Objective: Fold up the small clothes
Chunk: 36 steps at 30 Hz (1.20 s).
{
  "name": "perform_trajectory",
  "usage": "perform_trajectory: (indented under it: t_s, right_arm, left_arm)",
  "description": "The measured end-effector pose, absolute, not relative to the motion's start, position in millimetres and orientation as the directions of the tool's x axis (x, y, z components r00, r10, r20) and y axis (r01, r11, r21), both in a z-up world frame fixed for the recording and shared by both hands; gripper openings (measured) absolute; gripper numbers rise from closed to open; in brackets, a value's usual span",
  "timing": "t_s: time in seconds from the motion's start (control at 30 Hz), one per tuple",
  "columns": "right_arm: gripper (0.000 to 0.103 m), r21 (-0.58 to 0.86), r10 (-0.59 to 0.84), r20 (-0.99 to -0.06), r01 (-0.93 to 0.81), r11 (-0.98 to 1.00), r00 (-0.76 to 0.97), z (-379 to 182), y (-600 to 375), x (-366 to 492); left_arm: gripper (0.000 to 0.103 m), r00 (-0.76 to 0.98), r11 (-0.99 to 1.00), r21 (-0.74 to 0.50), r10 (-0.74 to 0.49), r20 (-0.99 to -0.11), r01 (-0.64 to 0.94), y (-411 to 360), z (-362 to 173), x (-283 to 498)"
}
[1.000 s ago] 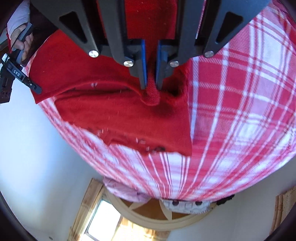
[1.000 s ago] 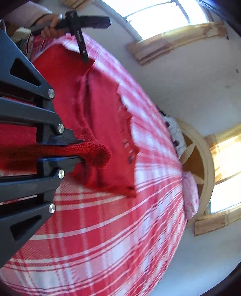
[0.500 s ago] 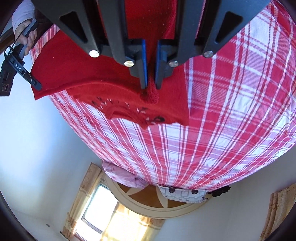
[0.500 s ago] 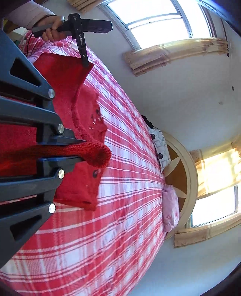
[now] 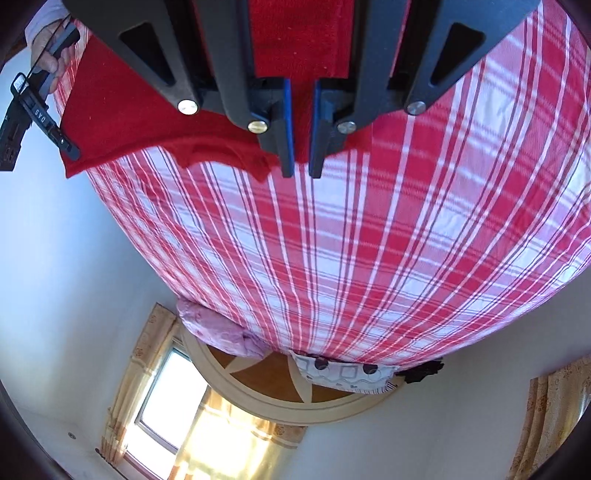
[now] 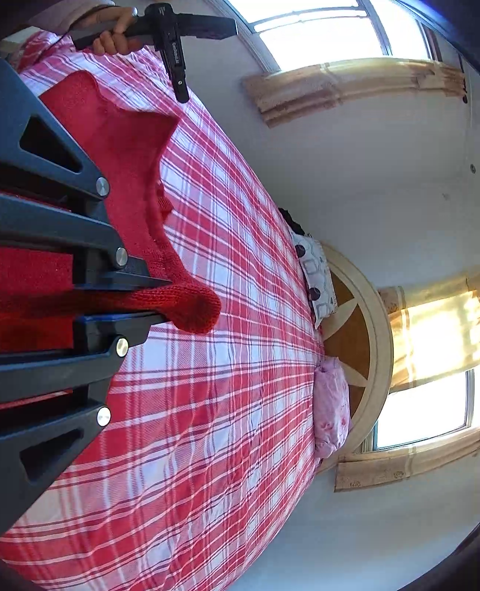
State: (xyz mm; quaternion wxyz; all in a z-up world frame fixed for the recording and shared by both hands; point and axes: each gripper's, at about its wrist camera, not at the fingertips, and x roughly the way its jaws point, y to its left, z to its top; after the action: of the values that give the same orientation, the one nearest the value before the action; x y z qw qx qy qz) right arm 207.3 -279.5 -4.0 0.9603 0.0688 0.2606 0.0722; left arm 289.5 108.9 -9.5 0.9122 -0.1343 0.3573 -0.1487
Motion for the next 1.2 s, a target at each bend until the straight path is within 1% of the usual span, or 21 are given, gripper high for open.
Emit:
perform_trajectory:
  t_s: [0.1, 0.17, 0.27, 0.33, 0.37, 0.4, 0.43, 0.47, 0.53, 0.67, 0.77, 0.83, 0.87, 0.9, 0.97, 1.03, 1.07, 1.1, 1.13, 1.17, 1.2]
  right_arm:
    - [0.008, 0.18, 0.168, -0.519, -0.085, 0.98, 0.838, -18.8, -284.8, 234.8]
    - [0.008, 0.161, 0.147, -0.559, -0.068, 0.985, 0.816, -34.6, -286.2, 251.4]
    - [0.008, 0.185, 0.156, -0.608, -0.051, 0.981, 0.779, -56.1, -291.7, 257.3]
    - [0.008, 0.178, 0.152, -0.613, -0.052, 0.983, 0.775, -60.8, -293.5, 251.3]
    - [0.008, 0.171, 0.148, -0.613, -0.053, 0.984, 0.776, -62.0, -293.5, 249.1]
    - [0.008, 0.169, 0.148, -0.612, -0.054, 0.984, 0.777, -63.5, -294.0, 246.6]
    - [0.008, 0.173, 0.15, -0.613, -0.053, 0.984, 0.776, -64.7, -293.7, 244.5]
    - [0.008, 0.18, 0.152, -0.616, -0.05, 0.982, 0.773, -66.3, -294.0, 244.2]
    - [0.008, 0.19, 0.156, -0.622, -0.045, 0.981, 0.767, -69.3, -293.8, 243.5]
    - [0.008, 0.195, 0.159, -0.626, -0.044, 0.98, 0.763, -71.9, -295.4, 242.6]
    - [0.008, 0.2, 0.162, -0.63, -0.043, 0.979, 0.759, -73.3, -298.5, 241.7]
    - [0.008, 0.208, 0.169, -0.636, -0.044, 0.977, 0.753, -75.5, -300.0, 242.4]
    - [0.008, 0.208, 0.169, -0.641, -0.043, 0.977, 0.749, -76.6, -300.0, 242.8]
    - [0.008, 0.207, 0.169, -0.644, -0.042, 0.977, 0.746, -77.6, -300.0, 242.8]
    - [0.008, 0.223, 0.185, -0.655, -0.046, 0.974, 0.733, -78.7, -300.2, 243.1]
    - [0.009, 0.259, 0.202, -0.67, -0.03, 0.965, 0.714, -79.2, -302.9, 243.1]
    - [0.009, 0.295, 0.224, -0.668, -0.024, 0.955, 0.709, -79.3, -306.2, 243.1]
    - [0.009, 0.326, 0.244, -0.665, -0.019, 0.945, 0.705, -80.6, -309.6, 242.6]
    - [0.013, 0.359, 0.266, -0.667, -0.013, 0.933, 0.696, -82.4, -313.6, 243.5]
    - [0.017, 0.386, 0.283, -0.673, -0.001, 0.922, 0.683, -84.7, -317.3, 244.8]
    - [0.026, 0.404, 0.293, -0.679, 0.009, 0.915, 0.673, -87.0, -320.2, 245.3]
  left_arm:
    - [0.008, 0.687, 0.927, -0.349, -0.345, -0.639, 0.14, 106.0, -19.4, 313.3]
    - [0.008, 0.662, 0.934, -0.325, -0.336, -0.67, 0.145, 101.6, -26.0, 318.6]
    - [0.008, 0.589, 0.93, -0.305, -0.366, -0.721, 0.205, 94.5, -36.3, 317.8]
    - [0.009, 0.529, 0.921, -0.298, -0.389, -0.755, 0.252, 89.4, -44.5, 315.8]
    - [0.012, 0.489, 0.911, -0.309, -0.408, -0.771, 0.273, 87.4, -50.8, 315.9]
    - [0.02, 0.459, 0.905, -0.321, -0.42, -0.783, 0.28, 84.6, -56.3, 317.7]
    - [0.024, 0.435, 0.901, -0.331, -0.427, -0.793, 0.281, 82.0, -60.7, 319.1]
    - [0.032, 0.399, 0.893, -0.354, -0.442, -0.804, 0.276, 79.3, -67.9, 322.7]
    - [0.034, 0.354, 0.877, -0.389, -0.472, -0.807, 0.283, 73.1, -75.9, 328.9]
    - [0.038, 0.333, 0.881, -0.348, -0.449, -0.829, 0.321, 59.8, -85.8, 338.4]
    - [0.037, 0.345, 0.881, -0.353, -0.453, -0.822, 0.316, 61.6, -87.8, 339.5]
    - [0.028, 0.348, 0.887, -0.344, -0.441, -0.827, 0.307, 61.9, -88.3, 340.9]
    - [0.019, 0.354, 0.893, -0.333, -0.43, -0.831, 0.303, 62.9, -87.4, 340.0]
    - [0.016, 0.355, 0.896, -0.326, -0.423, -0.834, 0.301, 63.9, -86.8, 340.0]
    - [0.016, 0.36, 0.898, -0.319, -0.418, -0.834, 0.303, 67.9, -84.1, 337.0]
    - [0.022, 0.384, 0.907, -0.298, -0.399, -0.832, 0.298, 69.8, -81.4, 336.7]
    - [0.029, 0.389, 0.911, -0.296, -0.394, -0.833, 0.289, 71.7, -80.9, 337.6]
    - [0.042, 0.382, 0.909, -0.303, -0.398, -0.834, 0.285, 72.5, -82.8, 339.5]
    - [0.051, 0.372, 0.908, -0.312, -0.402, -0.837, 0.28, 72.1, -84.6, 341.1]
    - [0.063, 0.36, 0.908, -0.313, -0.401, -0.843, 0.279, 70.4, -87.2, 342.0]
    - [0.064, 0.351, 0.905, -0.316, -0.406, -0.844, 0.287, 68.3, -89.0, 341.6]
